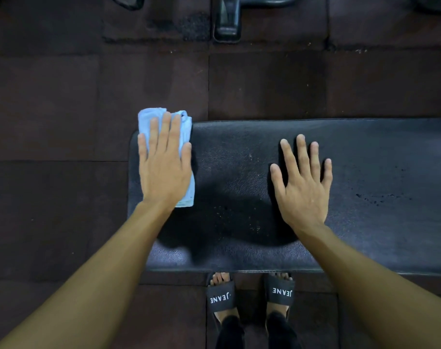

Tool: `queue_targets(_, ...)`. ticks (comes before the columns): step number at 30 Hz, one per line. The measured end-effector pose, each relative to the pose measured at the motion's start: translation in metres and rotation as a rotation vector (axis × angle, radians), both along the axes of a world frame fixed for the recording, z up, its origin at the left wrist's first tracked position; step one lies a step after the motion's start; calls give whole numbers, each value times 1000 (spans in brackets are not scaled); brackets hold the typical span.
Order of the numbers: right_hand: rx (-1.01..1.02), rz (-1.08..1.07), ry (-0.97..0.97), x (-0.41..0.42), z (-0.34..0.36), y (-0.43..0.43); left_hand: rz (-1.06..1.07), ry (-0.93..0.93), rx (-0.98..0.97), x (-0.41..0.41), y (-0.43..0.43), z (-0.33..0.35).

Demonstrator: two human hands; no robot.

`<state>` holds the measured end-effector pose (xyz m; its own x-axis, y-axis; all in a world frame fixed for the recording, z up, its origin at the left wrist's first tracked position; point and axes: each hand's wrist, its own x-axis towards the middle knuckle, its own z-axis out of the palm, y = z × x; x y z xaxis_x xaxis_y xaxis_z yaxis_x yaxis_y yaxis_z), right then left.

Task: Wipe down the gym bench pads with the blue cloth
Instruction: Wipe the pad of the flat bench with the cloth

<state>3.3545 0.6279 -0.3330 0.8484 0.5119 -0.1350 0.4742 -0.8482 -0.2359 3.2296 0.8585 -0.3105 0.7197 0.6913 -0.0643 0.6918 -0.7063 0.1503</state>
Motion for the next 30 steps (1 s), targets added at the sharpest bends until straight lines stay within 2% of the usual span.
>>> queue_targets(8,17,0,5,-1,0,-1,269,-65,-86,-62,-18,3)
queue_targets(12,18,-3,11,-2,1,-2,317,-48,-91,-89,-47,4)
queue_targets(17,29,2,18,-3,3,-2,305,12,-50,-96,-92,3)
queue_targets(23,19,16,43,1,3,-1,214,91,29,-65,-145,-2)
queue_targets(27,145,29,115,4,15,-9,130,71,36,-31,-180,-2)
queue_targets(30,182,24,71,7,24,-34,71,62,17,-4,-204,-1)
